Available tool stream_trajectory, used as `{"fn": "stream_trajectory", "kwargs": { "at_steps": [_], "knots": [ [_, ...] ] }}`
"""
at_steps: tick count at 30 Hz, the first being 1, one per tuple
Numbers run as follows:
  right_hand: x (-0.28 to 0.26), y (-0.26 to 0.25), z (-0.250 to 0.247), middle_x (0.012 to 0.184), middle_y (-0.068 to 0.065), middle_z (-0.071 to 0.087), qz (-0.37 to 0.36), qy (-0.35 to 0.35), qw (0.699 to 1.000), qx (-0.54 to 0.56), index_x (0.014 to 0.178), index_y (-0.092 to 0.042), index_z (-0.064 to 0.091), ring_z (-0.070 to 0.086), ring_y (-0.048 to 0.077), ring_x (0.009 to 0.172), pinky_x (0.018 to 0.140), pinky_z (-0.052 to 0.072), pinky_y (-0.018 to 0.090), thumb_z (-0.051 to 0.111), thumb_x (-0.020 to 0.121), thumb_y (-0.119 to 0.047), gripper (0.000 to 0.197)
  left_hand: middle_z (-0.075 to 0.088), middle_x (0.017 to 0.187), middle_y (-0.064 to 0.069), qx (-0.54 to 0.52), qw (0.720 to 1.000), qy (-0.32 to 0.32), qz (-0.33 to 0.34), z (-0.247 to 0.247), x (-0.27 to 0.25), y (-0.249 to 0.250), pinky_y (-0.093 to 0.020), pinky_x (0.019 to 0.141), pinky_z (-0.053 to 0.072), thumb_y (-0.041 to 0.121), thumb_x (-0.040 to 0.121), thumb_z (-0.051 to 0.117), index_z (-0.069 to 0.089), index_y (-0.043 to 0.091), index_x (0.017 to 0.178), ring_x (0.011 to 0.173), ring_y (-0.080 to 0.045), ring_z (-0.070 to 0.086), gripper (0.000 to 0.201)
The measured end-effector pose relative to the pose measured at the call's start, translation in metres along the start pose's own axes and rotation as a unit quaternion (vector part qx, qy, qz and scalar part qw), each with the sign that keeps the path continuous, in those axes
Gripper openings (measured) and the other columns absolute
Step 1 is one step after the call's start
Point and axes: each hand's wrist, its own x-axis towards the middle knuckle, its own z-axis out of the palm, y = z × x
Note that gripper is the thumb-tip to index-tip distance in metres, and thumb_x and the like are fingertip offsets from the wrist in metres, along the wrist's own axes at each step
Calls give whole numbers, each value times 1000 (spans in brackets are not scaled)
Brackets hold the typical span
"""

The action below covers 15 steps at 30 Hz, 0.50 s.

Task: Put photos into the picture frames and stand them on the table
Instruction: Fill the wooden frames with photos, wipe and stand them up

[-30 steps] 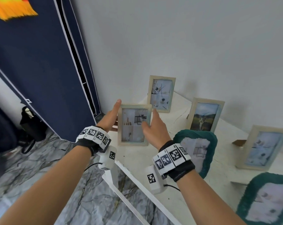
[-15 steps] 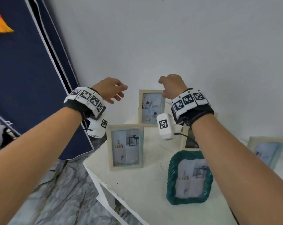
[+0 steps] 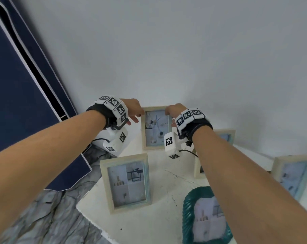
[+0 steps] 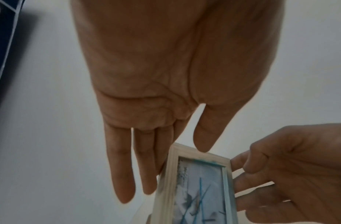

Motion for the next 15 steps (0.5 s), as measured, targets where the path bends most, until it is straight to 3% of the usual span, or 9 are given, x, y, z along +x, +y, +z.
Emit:
{"fn": "stream_trajectory", "kwargs": {
  "at_steps": [3,5,7,8,10,11,13,15],
  "knots": [
    [1,-1,-1,139,24,48,-29,9,999,45,134,10,47,49,33,126,102,40,34,47,94,2,40,61,127,-12,-16,1000,2,12,-5,-6,3,-50,94,53,16,100,53,56,-1,122,115,-24,62,29],
    [1,-5,-9,134,19,55,-55,35,995,74,129,8,51,54,30,120,96,44,32,47,95,-5,37,59,130,-9,-36,998,28,37,-16,-14,9,-49,95,52,14,100,52,49,2,135,120,-23,59,37],
    [-3,-10,-21,104,16,62,-88,71,985,130,109,2,61,57,26,94,75,47,30,46,93,-6,23,58,133,-8,-43,995,49,76,-29,-26,19,-44,89,52,14,100,51,40,12,147,121,-23,57,49],
    [-9,-14,-30,84,11,58,-101,89,979,155,97,-2,60,54,24,78,61,44,27,46,90,-3,15,58,133,-7,-48,992,61,104,-34,-33,26,-43,88,51,13,100,50,36,16,150,120,-22,56,53],
    [-23,-15,-51,68,2,45,-124,124,960,218,96,-7,59,43,17,57,45,33,22,46,85,-1,18,60,126,-4,-78,979,97,158,-39,-52,44,-43,91,52,11,100,49,32,20,153,115,-20,56,56],
    [-32,-12,-62,68,2,45,-136,139,951,241,102,-7,61,40,16,55,44,31,22,46,83,-2,24,61,119,-1,-91,971,120,185,-38,-63,54,-43,91,53,10,100,50,32,21,153,111,-19,57,57],
    [-55,-2,-84,78,2,54,-172,155,934,273,116,-12,62,48,17,61,52,40,24,47,80,-7,39,59,105,4,-94,955,153,237,-30,-86,75,-42,87,57,8,98,52,39,24,149,103,-19,59,55],
    [-76,17,-104,97,0,63,-196,146,917,314,131,-20,55,59,17,76,70,54,31,49,76,-16,56,59,107,2,-100,943,159,275,-14,-108,92,-42,83,60,7,97,53,41,28,148,98,-19,61,57]
  ]
}}
